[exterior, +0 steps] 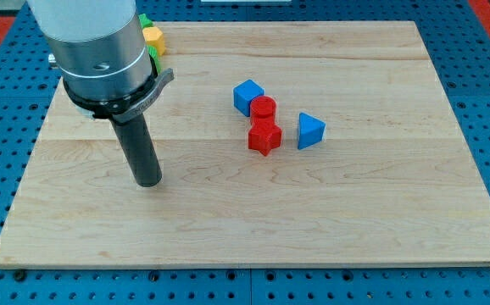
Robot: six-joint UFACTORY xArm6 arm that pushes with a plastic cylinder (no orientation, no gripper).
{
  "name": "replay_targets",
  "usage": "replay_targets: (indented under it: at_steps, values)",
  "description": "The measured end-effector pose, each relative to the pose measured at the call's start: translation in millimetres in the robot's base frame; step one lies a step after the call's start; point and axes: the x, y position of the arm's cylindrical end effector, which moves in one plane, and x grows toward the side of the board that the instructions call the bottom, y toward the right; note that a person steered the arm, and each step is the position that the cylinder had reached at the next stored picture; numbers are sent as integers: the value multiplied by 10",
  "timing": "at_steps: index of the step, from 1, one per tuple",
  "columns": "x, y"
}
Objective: Push yellow heart along with the yellow hexagon to right and down a bit
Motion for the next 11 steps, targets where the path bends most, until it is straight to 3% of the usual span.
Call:
replay_targets:
  at_steps: [2,3,5,6,8,11]
  values:
    - [-52,-239]
    - [-271,-507]
    - [-1112,-1302]
    - [-1612,-1414]
    - [-2526,-1279]
    - [-2666,-183]
